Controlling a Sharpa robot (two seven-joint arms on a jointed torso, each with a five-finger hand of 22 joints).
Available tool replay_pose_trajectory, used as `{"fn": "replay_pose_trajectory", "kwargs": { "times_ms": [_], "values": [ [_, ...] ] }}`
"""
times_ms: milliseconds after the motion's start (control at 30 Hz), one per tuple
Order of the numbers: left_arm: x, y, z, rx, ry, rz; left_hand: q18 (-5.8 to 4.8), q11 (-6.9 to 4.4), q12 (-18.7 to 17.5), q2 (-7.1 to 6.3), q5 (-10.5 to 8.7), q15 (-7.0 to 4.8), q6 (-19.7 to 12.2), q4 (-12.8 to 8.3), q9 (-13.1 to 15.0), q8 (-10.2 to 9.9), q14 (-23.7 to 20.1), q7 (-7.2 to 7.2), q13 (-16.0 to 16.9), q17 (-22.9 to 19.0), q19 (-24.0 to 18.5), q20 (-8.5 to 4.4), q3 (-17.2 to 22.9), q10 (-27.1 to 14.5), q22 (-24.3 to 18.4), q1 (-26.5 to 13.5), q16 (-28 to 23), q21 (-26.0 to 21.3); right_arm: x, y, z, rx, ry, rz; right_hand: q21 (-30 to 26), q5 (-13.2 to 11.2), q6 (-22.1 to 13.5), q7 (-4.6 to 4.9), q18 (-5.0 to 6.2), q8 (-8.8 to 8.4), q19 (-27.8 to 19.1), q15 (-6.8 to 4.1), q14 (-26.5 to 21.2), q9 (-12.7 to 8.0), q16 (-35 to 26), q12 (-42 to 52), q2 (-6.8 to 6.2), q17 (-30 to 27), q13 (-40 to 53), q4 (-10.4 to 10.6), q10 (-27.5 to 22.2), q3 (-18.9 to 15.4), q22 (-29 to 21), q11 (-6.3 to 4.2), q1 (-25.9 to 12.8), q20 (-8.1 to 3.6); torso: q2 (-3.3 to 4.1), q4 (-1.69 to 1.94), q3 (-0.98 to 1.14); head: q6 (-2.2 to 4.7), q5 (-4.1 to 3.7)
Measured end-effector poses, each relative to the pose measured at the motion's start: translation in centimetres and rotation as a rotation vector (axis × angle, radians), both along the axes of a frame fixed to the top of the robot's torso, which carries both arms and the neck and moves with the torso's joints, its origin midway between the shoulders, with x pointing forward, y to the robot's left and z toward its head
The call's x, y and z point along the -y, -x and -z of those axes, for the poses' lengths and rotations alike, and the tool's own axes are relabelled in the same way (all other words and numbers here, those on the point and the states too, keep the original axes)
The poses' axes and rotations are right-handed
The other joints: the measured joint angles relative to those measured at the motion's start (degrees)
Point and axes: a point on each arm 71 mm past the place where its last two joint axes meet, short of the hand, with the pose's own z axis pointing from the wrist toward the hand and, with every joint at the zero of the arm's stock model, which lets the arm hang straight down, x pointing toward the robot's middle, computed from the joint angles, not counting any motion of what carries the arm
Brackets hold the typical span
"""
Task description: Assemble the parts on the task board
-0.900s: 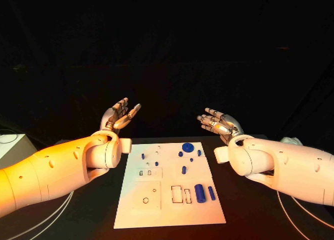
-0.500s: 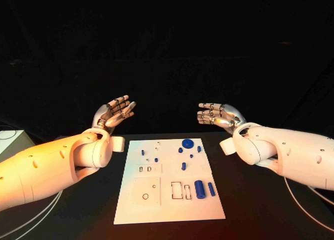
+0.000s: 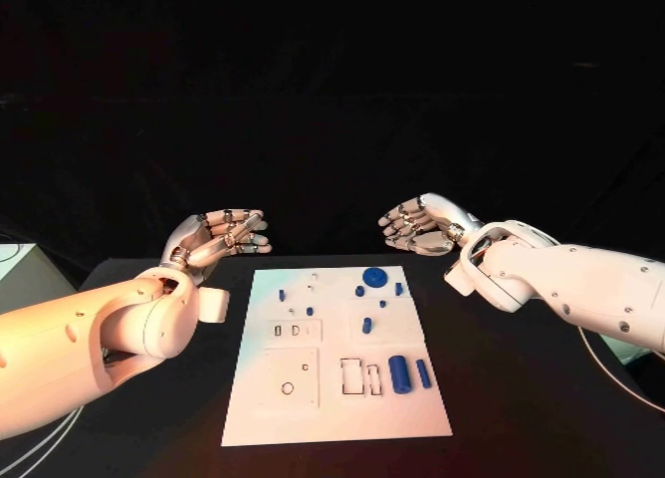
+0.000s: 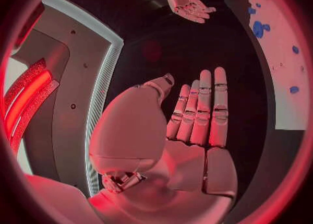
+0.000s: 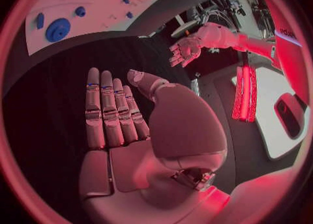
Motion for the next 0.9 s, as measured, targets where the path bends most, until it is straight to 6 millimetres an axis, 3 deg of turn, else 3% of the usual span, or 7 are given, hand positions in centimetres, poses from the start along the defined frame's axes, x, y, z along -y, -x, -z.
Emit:
{"fn": "replay_pose_trajectory", "kwargs": {
  "times_ms": [167,333,367,433,567,633,900],
  "values": [
    [-0.2,1.2,-0.9,0.004,0.005,0.046,-0.01,-0.14,-1.9,-1.07,0.0,-0.71,0.5,-1.5,-0.2,-0.6,0.7,0.09,-0.1,4.6,1.4,-1.14,2.1,1.2,1.7,-0.9,5.2,3.2,-0.6,0.0,-0.6,0.063,0.138,-0.025,4.7,-0.5,2.8,-1.01,0.0,0.35,6.1,-2.24,6.8,0.4,3.0,0.0,-0.48,2.8,0.1,-0.3,4.0,-1.5,2.3,-1.53,0.5,-2.53,1.46,0.44,-0.14,0.3,-0.71],
    [-0.1,2.2,-1.6,0.005,0.004,0.093,-0.01,-0.72,-3.1,-2.56,0.2,-1.7,1.0,-2.9,-0.4,-1.9,0.5,0.19,0.2,13.8,2.1,-1.73,3.5,3.2,6.3,-2.4,17.8,10.6,-1.2,0.2,-0.6,0.1,0.265,-0.042,10.6,-0.5,4.8,-2.04,0.0,0.35,11.4,-4.5,13.7,0.7,8.2,0.0,-0.81,7.7,0.2,0.0,6.6,-2.1,5.5,-2.91,0.8,-4.77,2.83,0.89,-0.34,0.47,-1.24],
    [0.0,2.5,-1.8,0.004,0.004,0.105,-0.01,-0.6,-3.3,-2.87,0.2,-1.77,1.0,-3.1,-0.4,-1.9,-0.1,0.19,0.2,14.9,2.0,-1.86,3.7,3.3,7.2,-2.7,19.4,11.9,-1.4,0.2,-0.5,0.108,0.295,-0.045,12.2,-0.5,5.2,-2.36,-0.01,0.33,12.6,-4.91,15.0,0.8,10.2,0.0,-1.48,9.7,0.3,0.1,7.3,-2.0,6.6,-3.19,0.6,-5.13,3.14,1.01,-0.36,0.5,-1.29],
    [0.1,3.0,-2.0,0.002,0.005,0.123,-0.01,-0.8,-3.4,-2.87,0.2,-1.6,1.0,-3.4,-0.4,-2.1,-0.7,0.19,0.2,15.8,1.8,-2.07,4.0,3.5,8.1,-2.7,20.8,13.4,-1.8,0.2,-0.5,0.119,0.336,-0.049,25.0,-0.5,6.7,-3.26,-0.01,-0.36,18.0,-6.44,19.3,1.8,24.0,-0.2,-4.23,22.8,0.8,2.3,9.3,0.2,17.4,-4.43,-1.0,-6.8,3.66,1.18,-0.39,0.57,-1.35],
    [0.2,4.0,-2.3,-0.003,0.006,0.158,-0.02,-0.8,-3.4,-3.05,0.2,-1.8,1.0,-4.0,-0.4,-2.3,-1.7,0.19,0.2,17.2,2.3,-2.56,4.6,3.5,11.0,-3.0,23.0,18.1,-2.5,0.2,-0.3,0.143,0.421,-0.049,43.4,-0.8,6.7,-3.34,-2.69,-0.88,21.8,-6.45,19.9,2.9,45.4,-0.2,-5.37,43.2,1.1,4.2,9.6,2.1,38.4,-4.65,-2.1,-7.11,4.76,1.47,-0.43,0.86,-1.5],
    [0.2,4.3,-2.4,-0.006,0.005,0.17,-0.02,-0.8,-3.4,-2.86,0.2,-1.9,1.0,-4.2,-0.3,-2.5,-1.8,0.19,0.2,17.4,2.3,-2.56,4.8,3.5,11.8,-3.2,23.3,19.3,-2.6,0.2,-0.2,0.15,0.451,-0.045,48.2,-0.9,6.8,-3.35,-2.69,-0.89,22.2,-6.45,19.9,3.4,52.1,-0.2,-5.73,49.5,1.1,4.7,9.0,2.4,44.1,-4.55,-1.8,-6.99,5.18,1.63,-0.44,0.91,-1.68],
    [0.7,5.2,-2.7,-0.013,0.008,0.213,-0.02,-0.81,-3.4,-3.13,0.2,-1.9,1.0,-4.6,-0.2,-2.6,-1.8,0.19,0.2,18.0,1.9,-2.62,5.2,3.5,14.6,-4.0,25.0,23.8,-3.4,0.0,0.0,0.169,0.546,-0.032,55.3,-1.3,5.9,-3.51,-3.56,-1.19,22.6,-6.25,20.1,4.5,60.7,-0.2,-6.89,57.5,1.1,5.9,6.6,2.1,52.7,-4.19,-2.2,-6.59,6.39,2.27,-0.64,1.14,-2.14]
  ]
}}
